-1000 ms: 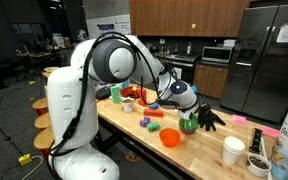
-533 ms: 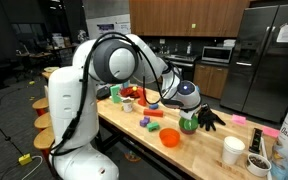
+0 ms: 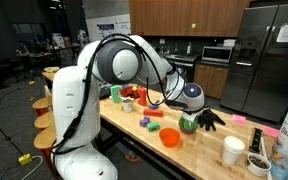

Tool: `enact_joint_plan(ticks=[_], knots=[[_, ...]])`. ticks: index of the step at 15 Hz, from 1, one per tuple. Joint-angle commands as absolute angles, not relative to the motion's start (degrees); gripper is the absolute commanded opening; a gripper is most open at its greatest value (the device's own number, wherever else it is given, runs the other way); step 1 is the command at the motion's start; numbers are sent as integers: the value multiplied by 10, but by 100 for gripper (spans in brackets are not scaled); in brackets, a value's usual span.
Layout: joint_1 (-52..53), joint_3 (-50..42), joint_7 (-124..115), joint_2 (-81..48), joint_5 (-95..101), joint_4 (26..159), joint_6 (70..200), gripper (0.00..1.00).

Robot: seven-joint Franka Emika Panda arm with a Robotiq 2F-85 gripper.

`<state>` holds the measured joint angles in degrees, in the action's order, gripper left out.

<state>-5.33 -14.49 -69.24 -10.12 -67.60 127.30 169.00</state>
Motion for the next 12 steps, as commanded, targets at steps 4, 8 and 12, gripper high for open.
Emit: enact_joint_plan(ticks=[4,8,12], knots=[[-76,-131,-708,-110,-672,1255,1667,30],[-76,-129,-711,-111,-671,1254,1666,1],[-64,-140,-721,-107,-665,1256,1668,0]])
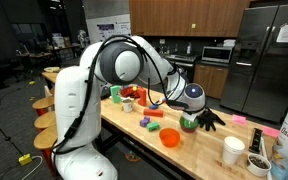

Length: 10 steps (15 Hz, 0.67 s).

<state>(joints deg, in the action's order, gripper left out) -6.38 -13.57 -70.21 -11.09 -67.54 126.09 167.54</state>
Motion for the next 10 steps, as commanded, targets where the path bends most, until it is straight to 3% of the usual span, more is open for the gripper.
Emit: enact_joint_plan(ticks=[1,10], knots=[[-63,-140,-722,-104,-664,1259,1671,1],[-32,-167,-808,-42,-545,1333,1789,1]])
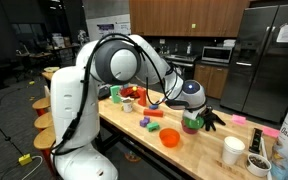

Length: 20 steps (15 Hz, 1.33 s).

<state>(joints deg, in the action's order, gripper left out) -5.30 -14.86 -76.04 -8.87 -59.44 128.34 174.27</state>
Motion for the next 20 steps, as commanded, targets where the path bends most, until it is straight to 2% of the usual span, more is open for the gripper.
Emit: enact_joint_plan(ticks=[1,8,9,10,11,20], knots=[[-27,-172,-822,-36,-526,1345,1807,1],[-4,-230,-848,1,-463,1438,1933,1],[-58,-182,-821,3,-489,1445,1949,1],[-64,-182,-814,9,-494,1455,1960,1],[-31,-218,-789,10,-518,1456,1964,1],[-21,-201,-666,2,-662,1431,1957,1]])
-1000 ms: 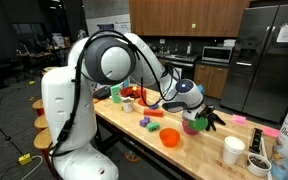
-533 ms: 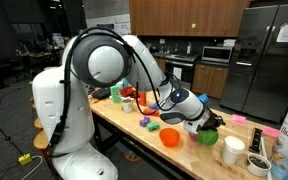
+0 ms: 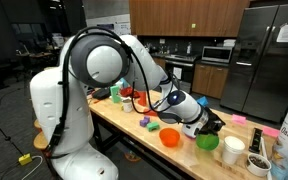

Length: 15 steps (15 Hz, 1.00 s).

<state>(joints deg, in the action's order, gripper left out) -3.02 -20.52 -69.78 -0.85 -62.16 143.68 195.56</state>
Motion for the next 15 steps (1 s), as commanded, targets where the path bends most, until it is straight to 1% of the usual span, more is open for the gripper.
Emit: enact_joint_plan(ticks=[1,2,3,8,11,12,15], knots=[[-18,-200,-661,1,-675,1427,1953,1],[-15,-199,-660,-2,-686,1422,1945,1],[-49,-163,-673,-4,-681,1421,1938,1],[-61,-126,-690,-16,-721,1406,1884,1],[-61,-112,-704,-22,-752,1396,1835,1],[-46,-125,-733,-22,-734,1398,1822,1],[-44,-123,-778,-27,-726,1395,1784,1]])
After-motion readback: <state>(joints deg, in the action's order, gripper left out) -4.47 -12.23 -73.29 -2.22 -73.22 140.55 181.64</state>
